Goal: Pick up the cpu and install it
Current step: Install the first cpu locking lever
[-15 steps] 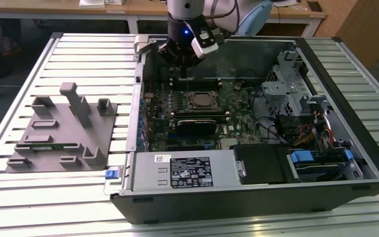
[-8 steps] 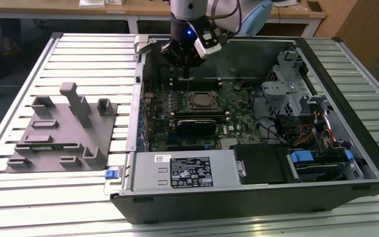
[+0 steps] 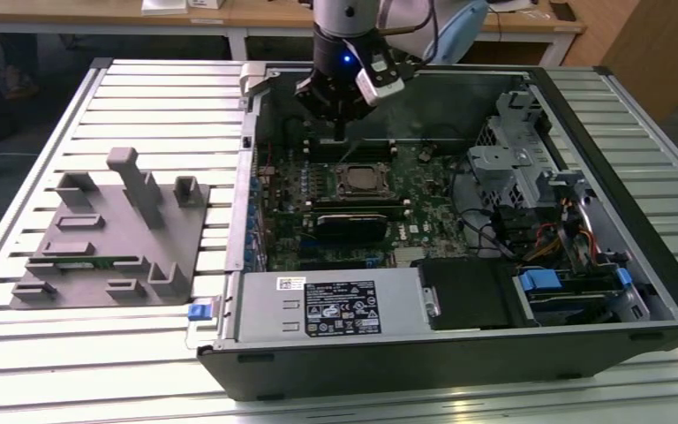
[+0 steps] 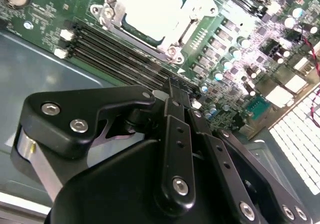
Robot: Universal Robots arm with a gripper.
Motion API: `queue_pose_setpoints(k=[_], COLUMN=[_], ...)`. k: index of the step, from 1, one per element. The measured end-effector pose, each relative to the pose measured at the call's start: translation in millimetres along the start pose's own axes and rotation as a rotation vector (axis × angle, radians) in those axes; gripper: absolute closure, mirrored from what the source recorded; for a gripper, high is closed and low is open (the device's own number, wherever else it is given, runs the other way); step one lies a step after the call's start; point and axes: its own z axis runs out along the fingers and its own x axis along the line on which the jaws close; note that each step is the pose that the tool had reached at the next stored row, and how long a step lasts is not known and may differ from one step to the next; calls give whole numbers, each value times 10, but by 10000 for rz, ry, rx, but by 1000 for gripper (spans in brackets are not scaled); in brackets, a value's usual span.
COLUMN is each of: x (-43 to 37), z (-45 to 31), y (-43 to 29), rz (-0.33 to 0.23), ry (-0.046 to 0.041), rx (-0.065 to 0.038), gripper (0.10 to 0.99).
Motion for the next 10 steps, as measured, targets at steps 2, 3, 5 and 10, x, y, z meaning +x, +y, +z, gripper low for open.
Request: queue_pose_setpoints(k=[2, 3, 5, 10], x=[-42, -59, -74, -80], z=[3, 5, 8, 21], y=[0, 0, -1, -10], rz=[1, -1, 0, 8], ry=[1, 1, 1, 1], rx=[0, 1, -55, -434], gripper=[980, 980, 980, 980])
